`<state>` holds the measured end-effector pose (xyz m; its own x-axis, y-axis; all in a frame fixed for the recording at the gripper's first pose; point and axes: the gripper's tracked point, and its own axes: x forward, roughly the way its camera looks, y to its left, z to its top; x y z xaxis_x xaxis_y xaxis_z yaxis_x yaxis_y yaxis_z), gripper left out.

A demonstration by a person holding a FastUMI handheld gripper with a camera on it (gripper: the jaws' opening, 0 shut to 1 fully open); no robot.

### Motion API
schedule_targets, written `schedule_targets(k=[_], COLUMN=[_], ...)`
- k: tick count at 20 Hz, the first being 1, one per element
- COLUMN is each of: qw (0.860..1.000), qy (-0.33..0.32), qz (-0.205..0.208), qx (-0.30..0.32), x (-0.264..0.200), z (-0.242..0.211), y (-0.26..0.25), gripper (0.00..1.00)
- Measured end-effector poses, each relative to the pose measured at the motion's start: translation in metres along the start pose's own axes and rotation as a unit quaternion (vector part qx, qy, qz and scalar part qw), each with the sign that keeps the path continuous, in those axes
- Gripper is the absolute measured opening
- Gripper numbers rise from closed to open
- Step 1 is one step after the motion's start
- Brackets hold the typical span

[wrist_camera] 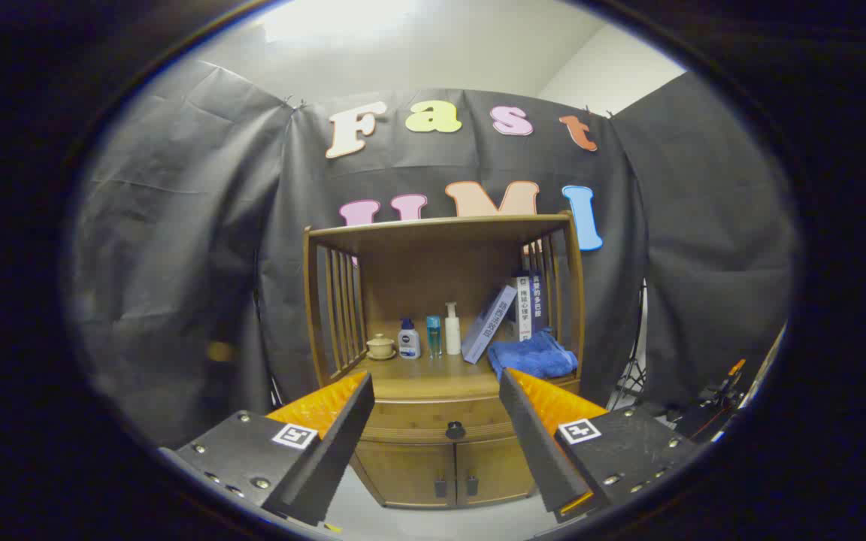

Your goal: Pull open the drawer, take out the items inside it, and place them on the countertop above the cabinet.

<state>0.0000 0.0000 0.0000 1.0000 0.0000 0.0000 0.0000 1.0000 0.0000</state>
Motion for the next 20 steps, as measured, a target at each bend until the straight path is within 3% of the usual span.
schedule_targets(k=[20], qw=[1.0], qy=[-0.006], qz=[-0.018], qx=[-0.008], x=[0.009], z=[-0.001], y=[-0.015], gripper=[1.0])
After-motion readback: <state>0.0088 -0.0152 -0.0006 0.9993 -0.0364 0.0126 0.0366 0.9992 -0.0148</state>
